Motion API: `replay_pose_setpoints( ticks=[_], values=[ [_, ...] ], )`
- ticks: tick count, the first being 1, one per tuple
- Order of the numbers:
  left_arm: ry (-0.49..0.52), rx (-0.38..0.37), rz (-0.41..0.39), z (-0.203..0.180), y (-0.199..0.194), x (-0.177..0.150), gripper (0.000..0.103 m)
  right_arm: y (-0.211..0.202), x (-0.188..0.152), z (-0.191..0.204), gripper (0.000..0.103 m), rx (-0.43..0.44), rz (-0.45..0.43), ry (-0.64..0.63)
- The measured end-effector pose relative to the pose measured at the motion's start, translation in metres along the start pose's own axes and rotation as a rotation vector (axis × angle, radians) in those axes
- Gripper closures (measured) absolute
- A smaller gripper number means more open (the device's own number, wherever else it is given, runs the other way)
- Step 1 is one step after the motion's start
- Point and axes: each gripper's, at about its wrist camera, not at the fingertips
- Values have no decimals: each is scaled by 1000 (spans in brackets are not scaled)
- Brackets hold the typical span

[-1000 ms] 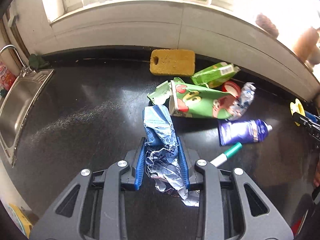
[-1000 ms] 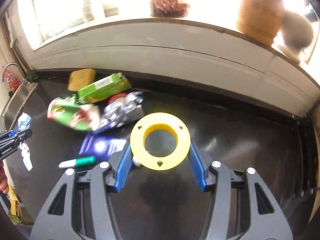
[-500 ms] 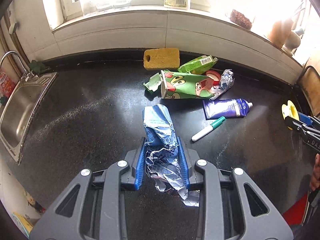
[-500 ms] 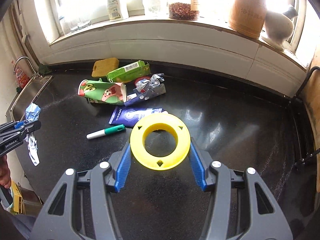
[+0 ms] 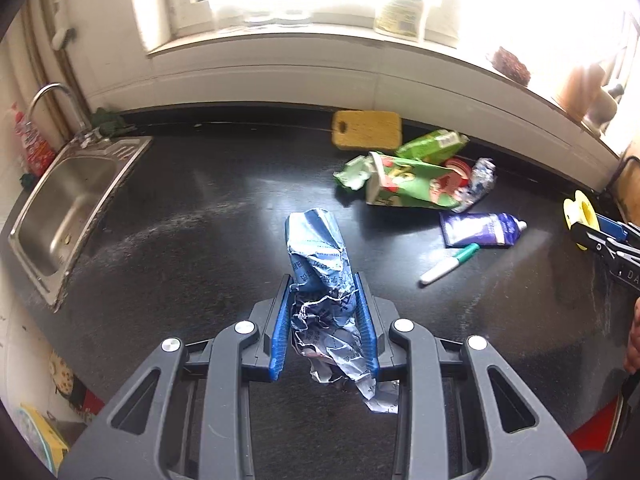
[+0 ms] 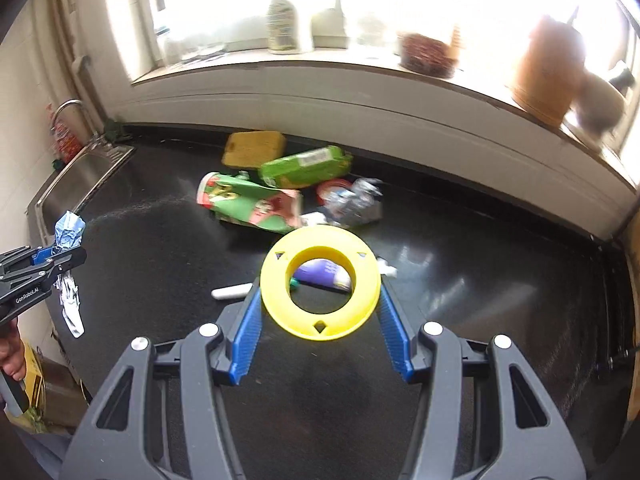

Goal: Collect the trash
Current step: 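Carry wrapper and tape roll to the bin and open both tools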

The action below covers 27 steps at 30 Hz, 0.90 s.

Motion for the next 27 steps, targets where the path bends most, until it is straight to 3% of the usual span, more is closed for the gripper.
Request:
replay_pose_setpoints(
  ticks=[7,12,17,21,27],
  values=[
    [-171,130,-37,85,-34,-28,73,13,45,110,49,196,-26,-227],
    [-337,237,-15,158,-57,-72,73,13,55,227,49,399,-15,-427],
    [-507,319,30,225,-75,-130,73,14,36,348,49,622,71,-587],
    [-605,375,56,271,-86,-181,73,17,4,426,49,719,123,-734],
    [-704,399,81,325,-85,-246,73,37,-32,512,49,784,230,-829]
  ],
)
Point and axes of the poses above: each gripper's, at about its wrist camera, not at the fingertips, and y roughly the way its jaws point, z to its left, x to its top, and after that the axes turned 8 degrees about -y, right-handed
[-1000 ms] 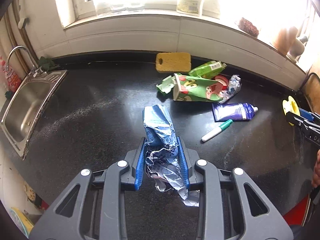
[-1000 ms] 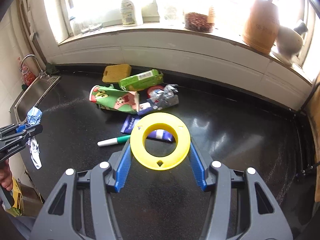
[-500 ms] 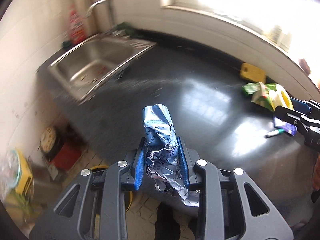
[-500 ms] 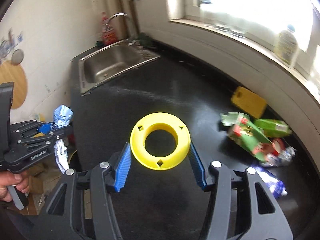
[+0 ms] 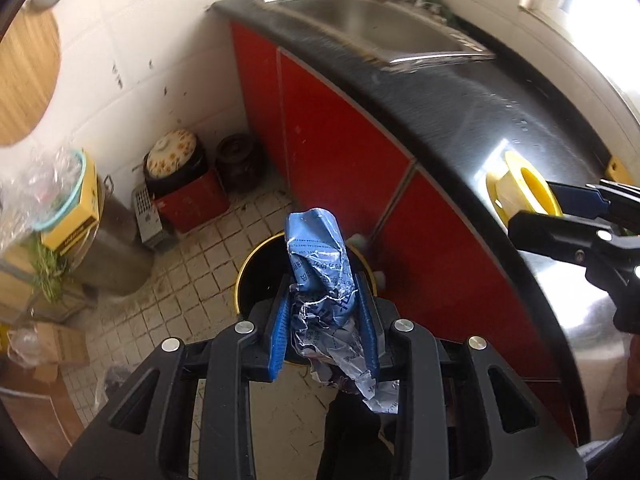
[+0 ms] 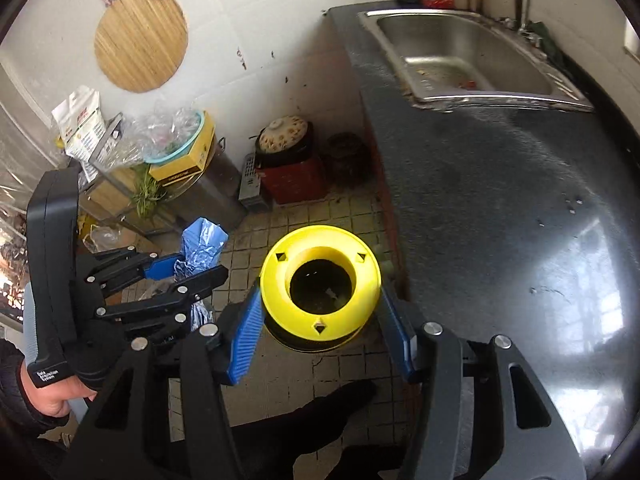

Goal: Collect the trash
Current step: 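Carry wrapper and tape roll to the bin and open both tools, then move both open tools back over the counter trash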

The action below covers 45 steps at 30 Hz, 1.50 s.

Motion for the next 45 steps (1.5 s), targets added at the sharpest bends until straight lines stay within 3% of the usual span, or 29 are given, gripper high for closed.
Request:
replay_pose_setpoints(
  ticks=[7,14,15,16,18,19,28,32,35,41,45],
  values=[
    [-65,-18,67,47,54,-1,73,88,28,13,49,32,142,-4],
    [-70,-50,95,58,75,3,73,111,41,13,49,29,176,-17],
    [-65,-53,92,59,75,4,70,111,41,12,47,27,177,-17],
    [-60,-50,88,59,76,6,66,112,43,13,37,27,177,-18],
    [-57,-54,82,59,76,8,33,108,46,14,22,30,163,-11],
    [-58,-44,69,60,75,9,29,107,47,12,22,33,156,-8],
    [-23,-10,47,49,55,17,24,59,40,-16,21,3,93,56],
    [61,-32,-20,14,26,32,17,3,25,-40,17,-68,10,109],
    [172,-88,-84,-33,2,44,14,-48,2,-65,15,-153,-58,172],
    [445,-282,-152,-164,-37,51,11,-161,-82,-127,13,-392,-173,411],
    [639,-418,-166,-261,-61,32,11,-228,-149,-157,13,-527,-234,597]
  ],
)
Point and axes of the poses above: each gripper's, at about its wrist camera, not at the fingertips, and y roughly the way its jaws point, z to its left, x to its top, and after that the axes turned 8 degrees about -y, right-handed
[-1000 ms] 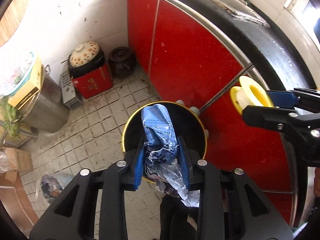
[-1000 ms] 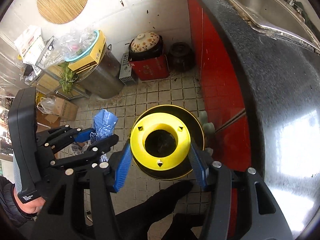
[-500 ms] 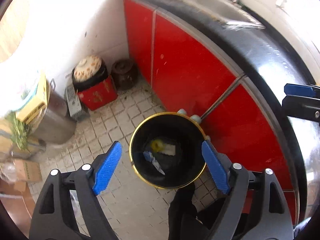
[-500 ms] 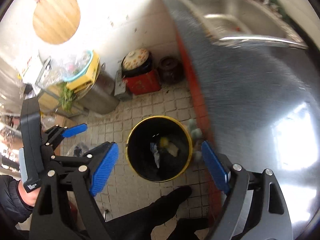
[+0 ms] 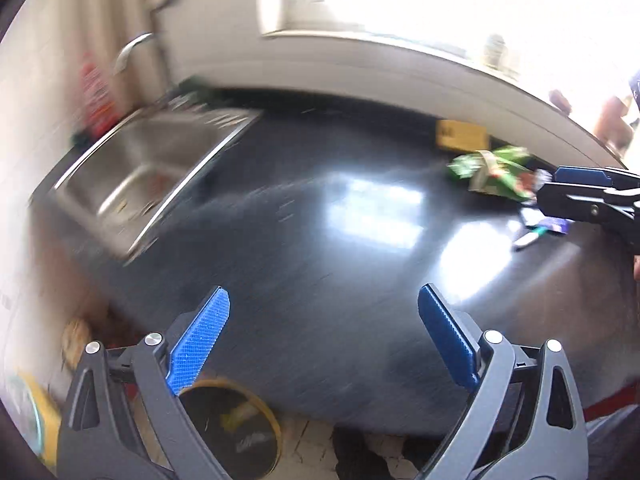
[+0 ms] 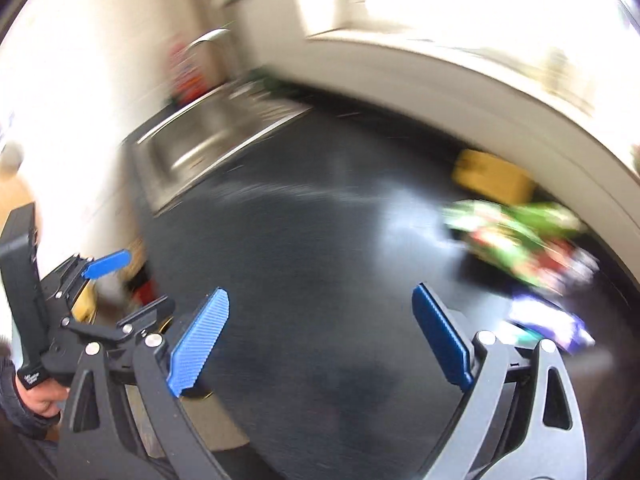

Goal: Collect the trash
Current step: 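Move both open tools back over the counter trash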

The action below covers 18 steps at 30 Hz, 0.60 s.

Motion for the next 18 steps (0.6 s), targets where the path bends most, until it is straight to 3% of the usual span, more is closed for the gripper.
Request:
replay_pose_setpoints(
  ticks=[4,9,12,18],
  values=[
    [131,-132,-7,-79,9,25,10,-44,-37,-86,13,-155,-39,168],
    [287,-235,-4,-162,19,34,10,-86,-89,-157,13,-268,-58,323],
    [349,-266,6,-192,25,33,10,-99,-113,-181,13,-295,-57,376],
    [394,-279,32,-223,37,35,10,-101,-128,-203,13,-305,-50,416]
  ],
)
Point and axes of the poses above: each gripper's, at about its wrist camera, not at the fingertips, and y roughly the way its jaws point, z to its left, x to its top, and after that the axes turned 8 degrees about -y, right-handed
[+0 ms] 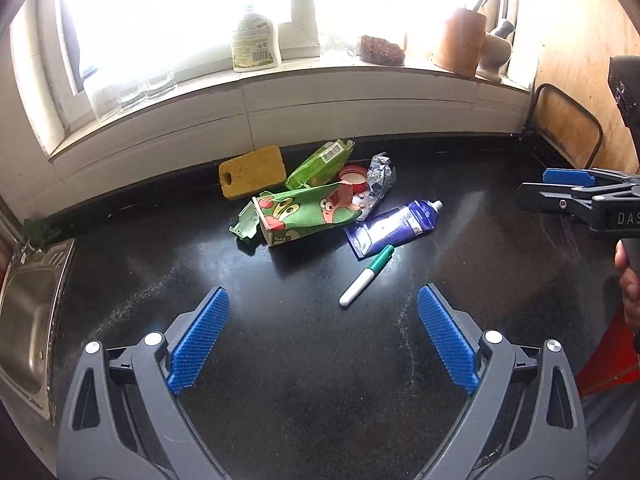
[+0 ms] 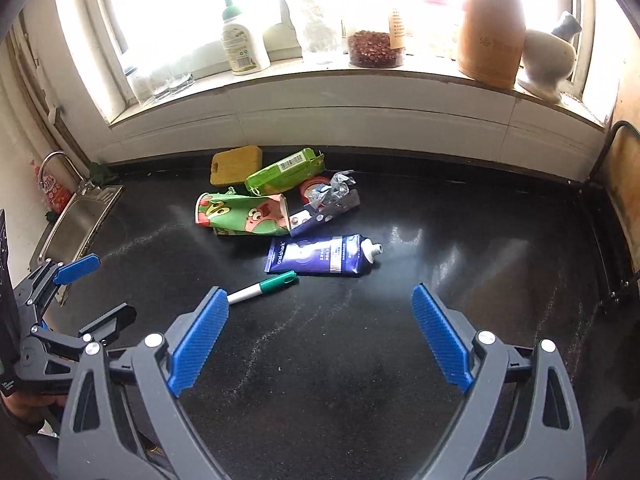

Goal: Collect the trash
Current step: 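Move both open tools back over the counter trash, then grasp the green printed carton with the left tool while the right tool grasps the blue toothpaste tube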

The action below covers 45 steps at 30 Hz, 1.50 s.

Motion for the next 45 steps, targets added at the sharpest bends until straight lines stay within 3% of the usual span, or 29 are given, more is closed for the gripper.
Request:
replay_pose_setpoints(
  ticks=[11,22,26,36,41,44,45],
  values=[
    [39,18,24,2,39,25,10,29,27,-12,13,34,19,-18],
    [194,16,107,6,131,64,10,109,34,-30,13,76,153,-98],
    [268,5,157,4,167,67,11,147,26,-34,13,105,218,-189],
    [541,-65,149,-14,208,69,10,207,20,-27,13,210,297,-529],
    [527,-113,176,-14,222,73,11,216,26,-21,13,251,273,-628],
    [488,-131,200,-10,225,75,23,214,24,-20,16,274,256,-685],
    [484,-123,197,-11,224,74,31,212,24,-19,22,283,251,-695]
  ],
)
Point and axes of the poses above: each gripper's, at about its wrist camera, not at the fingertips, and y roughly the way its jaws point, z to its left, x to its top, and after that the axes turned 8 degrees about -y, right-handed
